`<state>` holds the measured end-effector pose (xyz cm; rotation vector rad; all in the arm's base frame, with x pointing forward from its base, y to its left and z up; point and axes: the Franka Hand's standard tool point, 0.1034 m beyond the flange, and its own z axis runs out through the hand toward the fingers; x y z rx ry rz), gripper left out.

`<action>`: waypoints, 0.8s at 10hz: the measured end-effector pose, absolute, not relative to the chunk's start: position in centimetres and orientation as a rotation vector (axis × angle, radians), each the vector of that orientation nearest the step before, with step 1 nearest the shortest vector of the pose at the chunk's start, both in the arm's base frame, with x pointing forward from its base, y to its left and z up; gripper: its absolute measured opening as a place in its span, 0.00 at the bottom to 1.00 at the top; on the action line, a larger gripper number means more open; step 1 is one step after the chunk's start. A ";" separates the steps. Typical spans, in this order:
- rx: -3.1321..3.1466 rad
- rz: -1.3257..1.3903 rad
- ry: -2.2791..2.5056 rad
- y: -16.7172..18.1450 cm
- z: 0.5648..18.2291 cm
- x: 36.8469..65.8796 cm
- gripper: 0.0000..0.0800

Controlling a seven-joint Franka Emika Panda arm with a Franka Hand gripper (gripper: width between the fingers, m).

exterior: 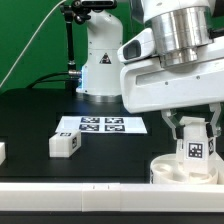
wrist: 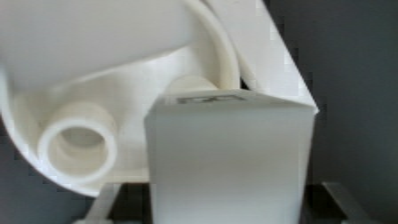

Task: Assemble stool

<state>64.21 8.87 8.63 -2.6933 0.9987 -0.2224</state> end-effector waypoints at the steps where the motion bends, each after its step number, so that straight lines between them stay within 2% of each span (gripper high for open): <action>1: -2.650 -0.207 1.094 8.9 8.6 64.2 0.43; 8: -2.307 -0.065 1.646 9.1 8.6 64.0 0.43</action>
Offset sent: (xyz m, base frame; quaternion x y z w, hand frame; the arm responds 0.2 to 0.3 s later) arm 0.0039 0.0060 -0.0034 -0.0059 -0.0089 0.2183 0.9758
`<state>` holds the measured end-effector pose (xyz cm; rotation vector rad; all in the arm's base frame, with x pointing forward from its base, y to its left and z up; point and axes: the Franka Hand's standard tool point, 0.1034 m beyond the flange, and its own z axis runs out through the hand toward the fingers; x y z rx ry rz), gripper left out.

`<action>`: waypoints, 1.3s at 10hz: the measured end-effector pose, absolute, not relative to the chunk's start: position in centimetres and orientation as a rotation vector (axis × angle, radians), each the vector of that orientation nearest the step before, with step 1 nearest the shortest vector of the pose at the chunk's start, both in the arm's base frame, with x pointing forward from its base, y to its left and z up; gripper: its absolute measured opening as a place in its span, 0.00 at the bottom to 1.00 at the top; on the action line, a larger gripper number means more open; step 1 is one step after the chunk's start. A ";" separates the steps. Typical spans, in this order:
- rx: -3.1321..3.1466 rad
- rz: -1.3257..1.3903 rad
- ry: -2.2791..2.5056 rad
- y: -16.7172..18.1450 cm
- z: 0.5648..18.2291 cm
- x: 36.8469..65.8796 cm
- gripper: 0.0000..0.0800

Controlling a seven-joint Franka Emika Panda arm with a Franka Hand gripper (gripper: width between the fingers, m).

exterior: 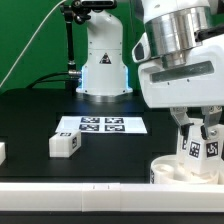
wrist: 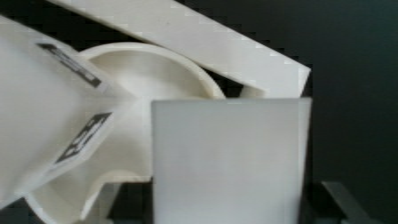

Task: Assemble stool

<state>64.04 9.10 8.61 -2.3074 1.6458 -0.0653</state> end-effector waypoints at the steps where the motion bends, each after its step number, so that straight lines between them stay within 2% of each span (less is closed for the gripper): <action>1: -2.285 -0.055 1.669 9.2 8.6 64.0 0.43; 2: -2.297 -0.058 1.653 9.2 8.6 64.0 0.43; 3: -2.303 -0.059 1.644 9.2 8.6 64.0 0.51; 4: -2.330 -0.056 1.608 9.2 8.8 64.0 0.51; 5: -2.363 -0.058 1.557 9.3 9.2 64.2 0.74; 6: -2.403 -0.078 1.489 9.2 9.6 64.4 0.79; 8: -2.466 -0.112 1.366 8.8 10.2 64.8 0.81; 13: -2.724 -0.202 0.823 8.9 9.9 64.7 0.81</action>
Offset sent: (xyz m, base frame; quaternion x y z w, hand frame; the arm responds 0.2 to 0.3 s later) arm 0.0027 -0.0029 0.0095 -0.0160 -0.0204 -0.0442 0.9987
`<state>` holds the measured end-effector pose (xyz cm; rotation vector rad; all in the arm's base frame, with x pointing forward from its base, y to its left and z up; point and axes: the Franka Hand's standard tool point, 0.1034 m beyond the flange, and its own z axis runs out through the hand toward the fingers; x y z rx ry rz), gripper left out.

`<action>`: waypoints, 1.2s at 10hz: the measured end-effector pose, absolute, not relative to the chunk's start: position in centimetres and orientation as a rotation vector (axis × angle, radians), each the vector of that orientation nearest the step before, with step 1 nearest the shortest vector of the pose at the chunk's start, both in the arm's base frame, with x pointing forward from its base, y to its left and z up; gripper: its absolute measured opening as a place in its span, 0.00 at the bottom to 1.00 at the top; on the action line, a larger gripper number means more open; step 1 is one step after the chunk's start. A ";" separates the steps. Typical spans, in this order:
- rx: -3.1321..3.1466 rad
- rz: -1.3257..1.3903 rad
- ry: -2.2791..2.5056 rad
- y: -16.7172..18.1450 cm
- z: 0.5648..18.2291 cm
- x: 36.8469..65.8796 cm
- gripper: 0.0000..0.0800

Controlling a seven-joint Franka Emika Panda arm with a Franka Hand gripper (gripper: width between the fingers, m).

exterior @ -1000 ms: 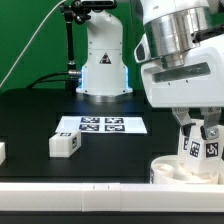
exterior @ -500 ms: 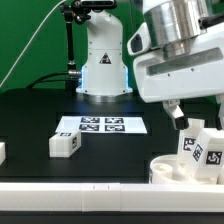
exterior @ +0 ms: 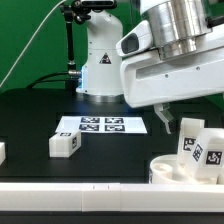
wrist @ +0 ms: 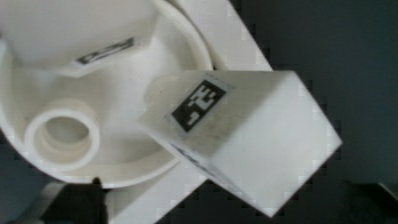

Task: Assemble stool

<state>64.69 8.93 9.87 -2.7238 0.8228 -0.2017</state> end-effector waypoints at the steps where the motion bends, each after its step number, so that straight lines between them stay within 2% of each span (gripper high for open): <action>1: -2.771 -0.225 0.701 9.3 9.9 64.7 0.81; 4: -2.902 -0.268 0.228 10.2 10.3 65.2 0.81; 6: -2.927 -0.271 0.074 10.9 10.7 65.4 0.81; 10: -2.937 -0.305 -0.263 10.6 10.7 65.5 0.81; 12: -2.923 -0.335 -0.595 10.5 10.7 65.5 0.81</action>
Offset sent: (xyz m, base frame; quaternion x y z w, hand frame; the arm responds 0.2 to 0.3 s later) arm 0.0164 0.0163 0.0066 -0.0265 -0.0229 -0.3199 0.9468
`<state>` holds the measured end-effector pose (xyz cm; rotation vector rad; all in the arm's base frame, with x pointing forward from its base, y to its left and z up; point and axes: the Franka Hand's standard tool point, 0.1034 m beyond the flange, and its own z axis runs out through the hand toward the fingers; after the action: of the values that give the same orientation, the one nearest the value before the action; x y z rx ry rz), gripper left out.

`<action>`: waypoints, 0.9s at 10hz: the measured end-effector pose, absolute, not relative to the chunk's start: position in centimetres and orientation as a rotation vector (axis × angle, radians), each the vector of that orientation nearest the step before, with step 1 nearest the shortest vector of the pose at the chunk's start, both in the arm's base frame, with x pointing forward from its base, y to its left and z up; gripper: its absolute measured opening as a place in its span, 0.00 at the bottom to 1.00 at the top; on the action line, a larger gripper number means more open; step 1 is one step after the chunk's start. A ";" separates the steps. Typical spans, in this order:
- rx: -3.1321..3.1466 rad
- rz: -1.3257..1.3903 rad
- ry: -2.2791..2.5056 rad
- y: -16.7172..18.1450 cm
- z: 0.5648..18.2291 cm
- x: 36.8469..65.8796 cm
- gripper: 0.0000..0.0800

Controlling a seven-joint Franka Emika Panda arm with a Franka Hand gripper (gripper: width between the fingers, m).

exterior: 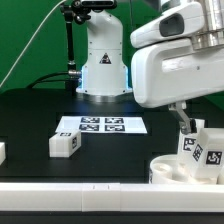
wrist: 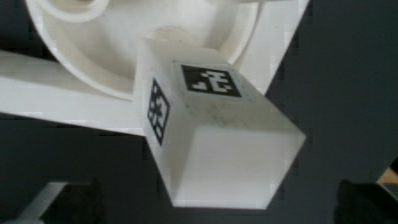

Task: Assemble stool

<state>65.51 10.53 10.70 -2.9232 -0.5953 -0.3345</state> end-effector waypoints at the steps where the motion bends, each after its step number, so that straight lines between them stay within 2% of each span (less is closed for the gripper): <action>1: -2.907 -0.342 -0.750 10.5 10.8 65.6 0.81; 3: -2.844 -0.318 -1.073 10.6 11.0 66.0 0.81; 7: -2.734 -0.327 -1.400 10.3 11.1 66.2 0.81; 9: -2.614 -0.308 -1.672 10.0 10.3 66.0 0.81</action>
Offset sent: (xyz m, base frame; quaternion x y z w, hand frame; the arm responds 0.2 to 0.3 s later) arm 0.0128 0.0104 0.0072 0.0129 -0.0384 -0.1889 0.9812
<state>66.02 10.01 10.29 -2.6141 -1.6723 -0.3083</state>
